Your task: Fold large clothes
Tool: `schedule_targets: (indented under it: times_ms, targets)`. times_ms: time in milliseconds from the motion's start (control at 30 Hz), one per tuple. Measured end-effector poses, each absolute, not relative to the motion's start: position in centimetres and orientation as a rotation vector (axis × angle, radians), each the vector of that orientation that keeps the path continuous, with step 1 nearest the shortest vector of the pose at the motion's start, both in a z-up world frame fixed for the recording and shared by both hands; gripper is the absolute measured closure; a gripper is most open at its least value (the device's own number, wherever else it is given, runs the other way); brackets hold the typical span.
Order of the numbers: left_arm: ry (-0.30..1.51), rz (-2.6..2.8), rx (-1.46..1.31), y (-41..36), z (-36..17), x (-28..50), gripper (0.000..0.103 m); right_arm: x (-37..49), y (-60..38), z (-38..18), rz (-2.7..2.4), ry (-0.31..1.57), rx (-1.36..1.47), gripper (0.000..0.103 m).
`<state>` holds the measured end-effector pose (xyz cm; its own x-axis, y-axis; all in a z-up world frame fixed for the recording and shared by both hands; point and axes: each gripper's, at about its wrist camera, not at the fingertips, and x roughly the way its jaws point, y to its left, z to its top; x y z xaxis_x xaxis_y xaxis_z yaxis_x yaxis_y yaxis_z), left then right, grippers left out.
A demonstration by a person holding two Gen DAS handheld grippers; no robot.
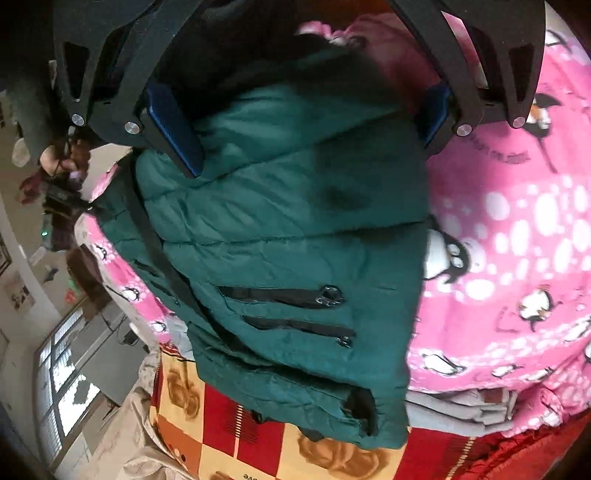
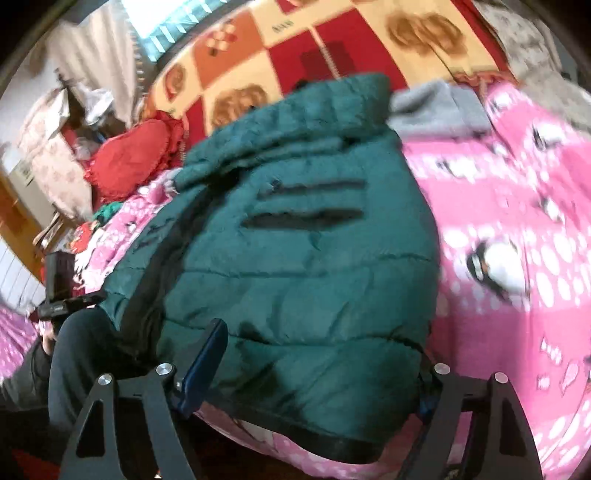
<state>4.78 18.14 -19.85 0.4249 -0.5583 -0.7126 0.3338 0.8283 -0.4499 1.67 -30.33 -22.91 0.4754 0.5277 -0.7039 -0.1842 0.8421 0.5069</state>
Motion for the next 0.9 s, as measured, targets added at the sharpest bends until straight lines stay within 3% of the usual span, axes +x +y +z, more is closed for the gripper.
schedule_targets:
  times_ms: [67, 133, 200, 267, 533, 900]
  targets:
    - [0.976, -0.563, -0.285, 18.4, -19.7, 4.9, 0.003, 1.6, -30.4, -22.6, 0.472, 0.959, 0.401, 0.021]
    - [0.959, -0.549, -0.303, 18.9, -19.1, 5.2, 0.018, 1.3, -30.3, -22.3, 0.506, 0.936, 0.404, 0.021]
    - [0.947, -0.545, -0.31, 19.4, -18.6, 5.4, 0.047, 1.5, -29.7, -22.7, 0.5, 0.95, 0.367, 0.021]
    - [0.96, -0.507, -0.276, 19.3, -18.8, 5.8, 0.054, 1.5, -29.5, -23.1, 0.493, 0.954, 0.356, 0.02]
    - [0.97, -0.342, -0.106, 16.1, -19.2, 5.1, 0.051, 1.2, -27.5, -23.0, 0.502, 0.934, 0.261, 0.0]
    - [0.96, -0.197, 0.033, 14.1, -19.5, 4.8, 0.047, 1.8, -27.2, -23.1, 0.476, 0.949, 0.246, 0.0]
